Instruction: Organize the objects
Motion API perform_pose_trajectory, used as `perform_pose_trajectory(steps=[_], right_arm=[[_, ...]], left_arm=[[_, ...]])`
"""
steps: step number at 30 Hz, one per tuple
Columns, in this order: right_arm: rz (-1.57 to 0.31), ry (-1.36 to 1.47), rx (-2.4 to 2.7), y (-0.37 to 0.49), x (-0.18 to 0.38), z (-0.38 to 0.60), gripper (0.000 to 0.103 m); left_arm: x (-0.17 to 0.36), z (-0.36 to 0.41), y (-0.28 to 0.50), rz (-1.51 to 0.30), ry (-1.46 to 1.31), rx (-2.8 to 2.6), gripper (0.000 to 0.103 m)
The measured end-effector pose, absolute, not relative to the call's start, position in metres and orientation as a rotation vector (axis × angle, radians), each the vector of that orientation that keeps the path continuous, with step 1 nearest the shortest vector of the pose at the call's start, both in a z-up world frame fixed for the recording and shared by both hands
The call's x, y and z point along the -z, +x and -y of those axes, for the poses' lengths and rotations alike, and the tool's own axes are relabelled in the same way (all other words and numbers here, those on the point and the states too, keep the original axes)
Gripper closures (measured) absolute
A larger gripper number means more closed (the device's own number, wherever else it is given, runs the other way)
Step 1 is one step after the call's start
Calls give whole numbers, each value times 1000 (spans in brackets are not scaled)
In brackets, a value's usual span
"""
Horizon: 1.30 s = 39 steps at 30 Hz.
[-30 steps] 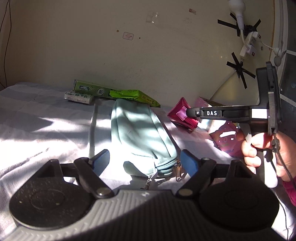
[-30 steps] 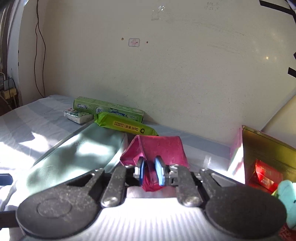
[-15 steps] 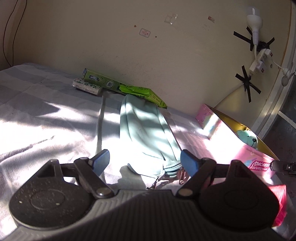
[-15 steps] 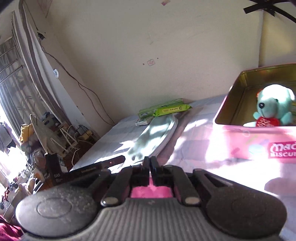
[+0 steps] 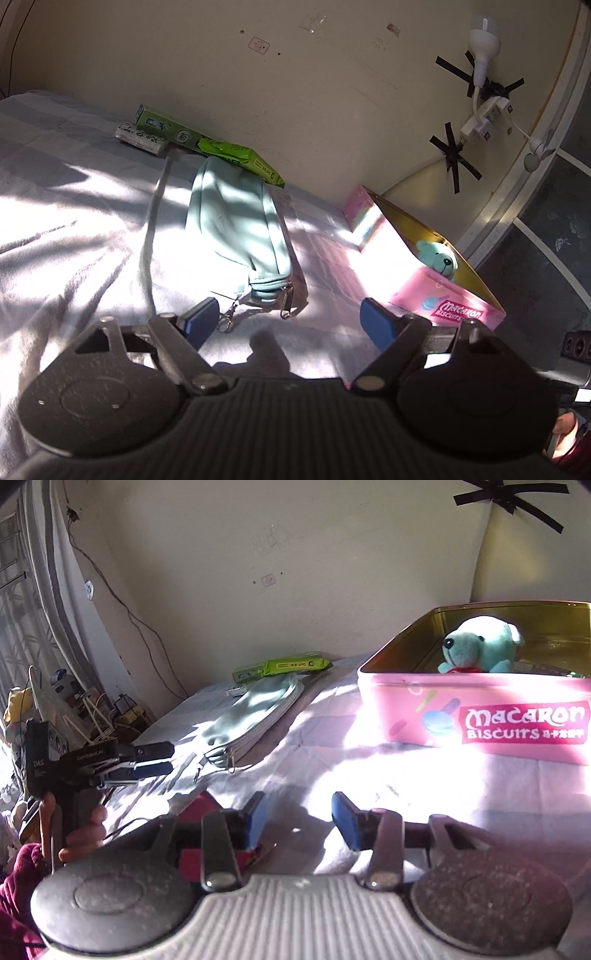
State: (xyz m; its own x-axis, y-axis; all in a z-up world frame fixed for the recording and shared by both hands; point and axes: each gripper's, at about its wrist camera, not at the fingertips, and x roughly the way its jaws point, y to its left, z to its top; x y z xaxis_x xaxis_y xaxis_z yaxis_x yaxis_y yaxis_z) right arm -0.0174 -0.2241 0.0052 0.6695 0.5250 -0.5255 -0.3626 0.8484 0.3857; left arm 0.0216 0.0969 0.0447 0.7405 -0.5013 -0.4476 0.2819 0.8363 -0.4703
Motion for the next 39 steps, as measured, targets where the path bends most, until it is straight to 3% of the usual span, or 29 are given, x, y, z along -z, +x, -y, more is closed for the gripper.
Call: perform_pose_trajectory(steps=[13, 16, 20, 25, 32, 39], right_arm=[[-798, 235, -722, -35, 13, 195, 45], [-791, 193, -739, -33, 11, 189, 45], [-742, 173, -706, -18, 2, 193, 45], [-694, 237, -730, 12, -7, 199, 45], [-759, 321, -780, 49, 8, 192, 53], [-814, 419, -869, 41, 22, 200, 57]], left_arm=[[-49, -35, -4, -752, -285, 733, 20], [-38, -26, 6, -822, -189, 640, 34], [-33, -44, 16, -865, -251, 587, 37], [-60, -69, -16, -783, -302, 607, 35], [-53, -29, -48, -826, -263, 808, 35], [-28, -28, -17, -921, -214, 590, 35]])
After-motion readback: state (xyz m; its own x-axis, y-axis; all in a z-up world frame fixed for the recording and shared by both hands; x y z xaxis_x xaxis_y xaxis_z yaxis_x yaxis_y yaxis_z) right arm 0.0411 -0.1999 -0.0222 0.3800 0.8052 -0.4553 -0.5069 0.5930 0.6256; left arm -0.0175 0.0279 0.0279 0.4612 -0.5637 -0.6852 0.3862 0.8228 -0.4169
